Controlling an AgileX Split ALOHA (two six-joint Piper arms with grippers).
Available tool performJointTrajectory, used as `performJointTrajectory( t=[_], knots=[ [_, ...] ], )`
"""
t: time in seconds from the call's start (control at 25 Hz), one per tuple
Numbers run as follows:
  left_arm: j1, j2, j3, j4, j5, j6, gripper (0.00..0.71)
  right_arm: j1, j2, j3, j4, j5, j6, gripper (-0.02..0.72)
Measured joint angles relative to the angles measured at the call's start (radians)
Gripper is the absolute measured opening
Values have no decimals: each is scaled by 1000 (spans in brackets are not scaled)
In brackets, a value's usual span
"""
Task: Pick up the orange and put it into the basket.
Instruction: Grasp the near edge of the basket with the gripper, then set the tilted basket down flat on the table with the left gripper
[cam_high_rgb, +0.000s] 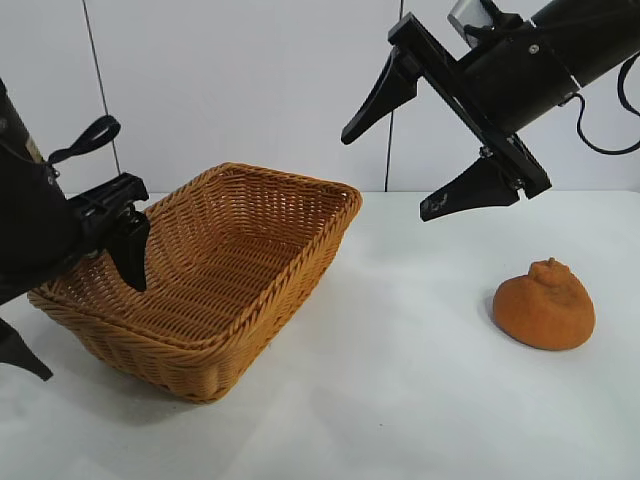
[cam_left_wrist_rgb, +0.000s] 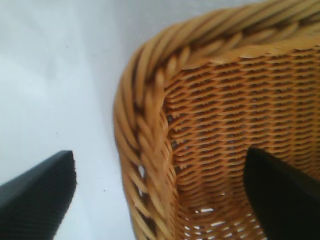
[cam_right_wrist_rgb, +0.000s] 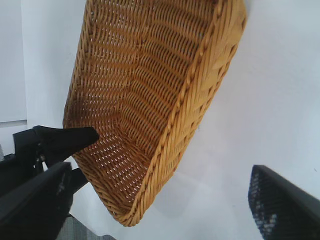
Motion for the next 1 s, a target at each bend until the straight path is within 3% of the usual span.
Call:
performJointTrajectory(
  t=[0.12, 0.24, 0.36, 0.68, 0.8, 1.0],
  knots=[
    [0, 0, 0, 0, -10, 0, 482, 0, 0, 0, 0, 0, 0, 652],
    [0, 0, 0, 0, -11, -1, 271, 0, 0, 0, 0, 0, 0, 652],
    [0, 0, 0, -9, -13, -11, 113, 0, 0, 0, 0, 0, 0, 652],
    [11, -12, 0, -21, -11, -1, 90, 0, 0, 0, 0, 1, 0, 652],
    [58, -34, -12, -43, 21, 69, 90, 0, 0, 0, 0, 1, 0, 652],
    [191, -39, -85, -193, 108, 384, 90, 0, 0, 0, 0, 4, 0, 652]
  ],
)
